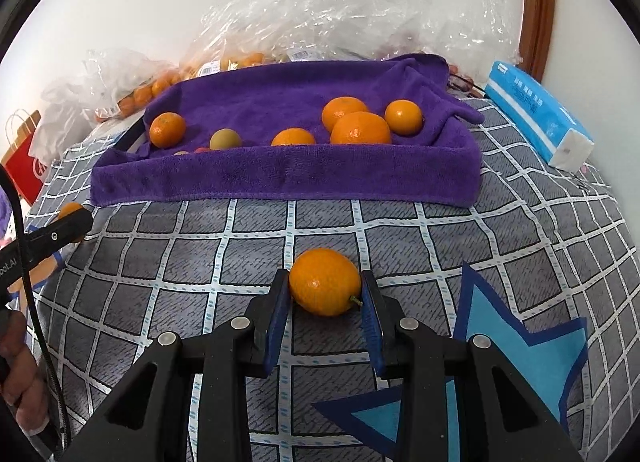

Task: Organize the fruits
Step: 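Carry the orange with the right tool while the left tool carries the oblong citrus over the towel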

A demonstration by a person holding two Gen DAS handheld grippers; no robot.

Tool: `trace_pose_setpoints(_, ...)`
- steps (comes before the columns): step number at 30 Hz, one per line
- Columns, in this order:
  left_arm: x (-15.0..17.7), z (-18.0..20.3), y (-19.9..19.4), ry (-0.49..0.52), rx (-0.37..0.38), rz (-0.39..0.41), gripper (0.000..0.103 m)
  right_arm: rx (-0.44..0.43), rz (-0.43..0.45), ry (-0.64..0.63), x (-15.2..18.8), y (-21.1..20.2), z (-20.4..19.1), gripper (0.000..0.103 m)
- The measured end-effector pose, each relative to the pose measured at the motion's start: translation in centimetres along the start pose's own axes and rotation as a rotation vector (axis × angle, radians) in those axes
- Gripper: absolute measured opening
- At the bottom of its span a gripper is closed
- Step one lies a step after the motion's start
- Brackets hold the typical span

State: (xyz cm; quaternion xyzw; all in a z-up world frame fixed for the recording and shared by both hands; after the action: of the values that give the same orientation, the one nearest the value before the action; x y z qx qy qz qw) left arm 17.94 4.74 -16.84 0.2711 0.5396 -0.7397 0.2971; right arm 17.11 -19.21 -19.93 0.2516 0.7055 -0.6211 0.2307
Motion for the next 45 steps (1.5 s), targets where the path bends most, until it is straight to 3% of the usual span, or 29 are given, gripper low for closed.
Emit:
trace_pose_setpoints(31, -0.2, 0.0, -1.6, -0.001, 0.018, 0.074, 0.041, -0.071, 0.068, 0.118, -0.7, -1.6, 1.8, 0.034)
trace_pose_setpoints(39, -0.9, -0.9, -3.0, -0.07, 0.025, 0.069, 0.04, -0.089, 0.113, 0.109, -2.5, -4.4, 1.6, 0.034)
trace_pose_setpoints(45, -1.6, -0.1, -4.5, -0.059, 0.022, 0.084, 0.04, -0.109, 0.139, 0.104, -3.6, -6.1, 1.0, 0.034)
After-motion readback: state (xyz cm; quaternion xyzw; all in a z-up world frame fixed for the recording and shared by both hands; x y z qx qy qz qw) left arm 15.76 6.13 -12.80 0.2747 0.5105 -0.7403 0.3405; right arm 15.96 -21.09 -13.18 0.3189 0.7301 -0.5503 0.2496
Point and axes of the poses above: each gripper's, at about its wrist camera, not at the fingertips, and y roughly the way its jaws point, z to its right, x to its underside, the point moved 3 cm from there along y, roughly the way its jaws point, and after that the axes turned 4 degrees about y, right-handed, at the moved point
